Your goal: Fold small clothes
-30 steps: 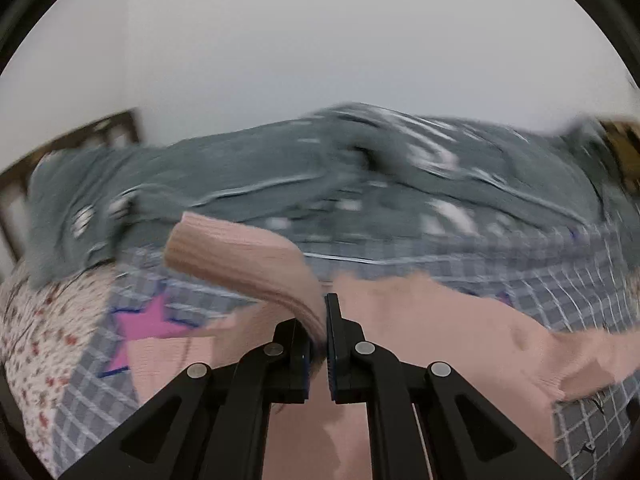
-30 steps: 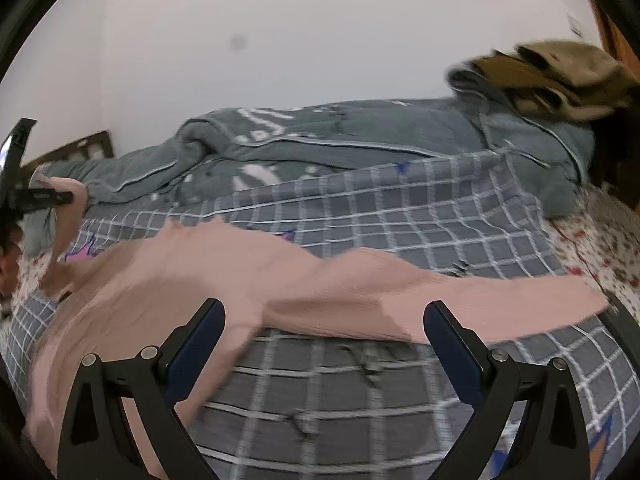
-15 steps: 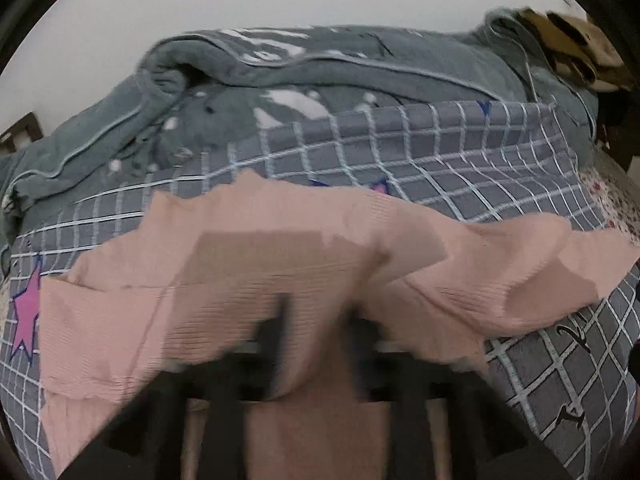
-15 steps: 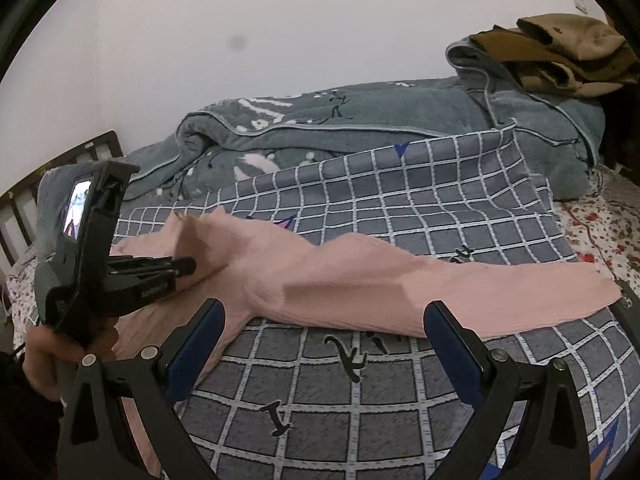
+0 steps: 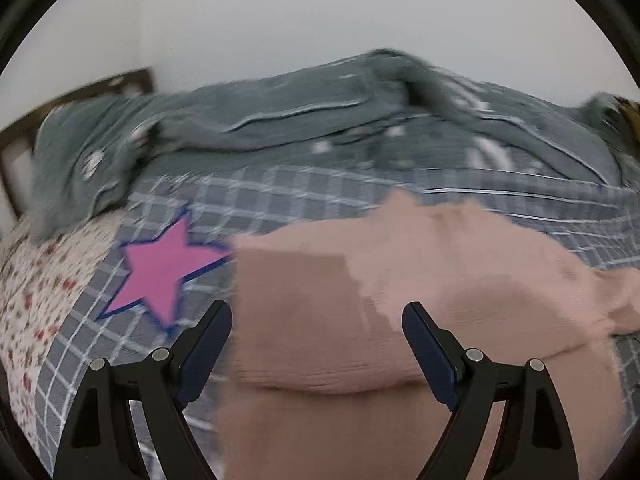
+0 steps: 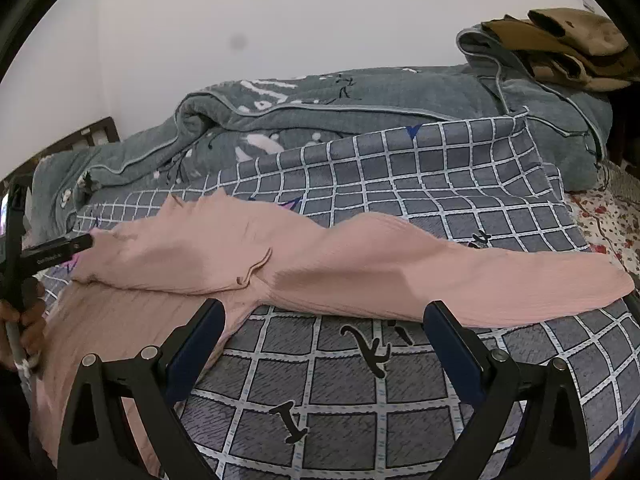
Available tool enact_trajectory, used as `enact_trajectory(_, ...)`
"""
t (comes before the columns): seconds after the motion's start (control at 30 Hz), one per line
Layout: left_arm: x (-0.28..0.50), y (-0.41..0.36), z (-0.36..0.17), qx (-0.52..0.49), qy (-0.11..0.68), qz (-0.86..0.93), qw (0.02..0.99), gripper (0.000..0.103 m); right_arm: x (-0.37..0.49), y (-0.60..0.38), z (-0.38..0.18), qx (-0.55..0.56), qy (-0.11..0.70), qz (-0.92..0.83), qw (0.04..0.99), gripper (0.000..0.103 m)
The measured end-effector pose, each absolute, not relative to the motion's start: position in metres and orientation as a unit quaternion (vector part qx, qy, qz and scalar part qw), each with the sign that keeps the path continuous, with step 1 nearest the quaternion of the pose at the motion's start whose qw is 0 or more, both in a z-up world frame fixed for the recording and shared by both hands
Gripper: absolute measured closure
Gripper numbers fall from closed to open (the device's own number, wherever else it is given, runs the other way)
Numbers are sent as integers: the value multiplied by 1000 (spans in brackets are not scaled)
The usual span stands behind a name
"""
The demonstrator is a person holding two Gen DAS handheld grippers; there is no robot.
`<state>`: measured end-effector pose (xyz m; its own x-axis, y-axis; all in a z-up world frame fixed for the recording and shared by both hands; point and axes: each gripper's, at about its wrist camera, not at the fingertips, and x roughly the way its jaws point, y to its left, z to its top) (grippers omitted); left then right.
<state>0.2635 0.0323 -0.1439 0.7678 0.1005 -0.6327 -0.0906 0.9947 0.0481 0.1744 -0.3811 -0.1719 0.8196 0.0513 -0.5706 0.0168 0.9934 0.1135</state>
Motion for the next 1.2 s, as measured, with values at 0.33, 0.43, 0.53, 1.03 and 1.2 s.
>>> enact_trajectory(0.33,291,107,-184,-93,389,52,915,63,188,-358,-190,8,328,5,945,5)
enact_trajectory(0.43,297,102,-195,-87,389,41,916,68,188,-357,-191,5,330,7,944,7)
enact_trajectory(0.53,296,96,-197,-77,386,47,918,67,188,-360,-191,13,330,8,944,7)
enact_trajectory(1.03,296,103,-201,-86,387,57,916,49,166,-420,-153,87,295,-50,950,27)
enact_trajectory(1.2,297,100,-201,-75,389,62,916,46,153,-460,-133,59,274,-122,952,29)
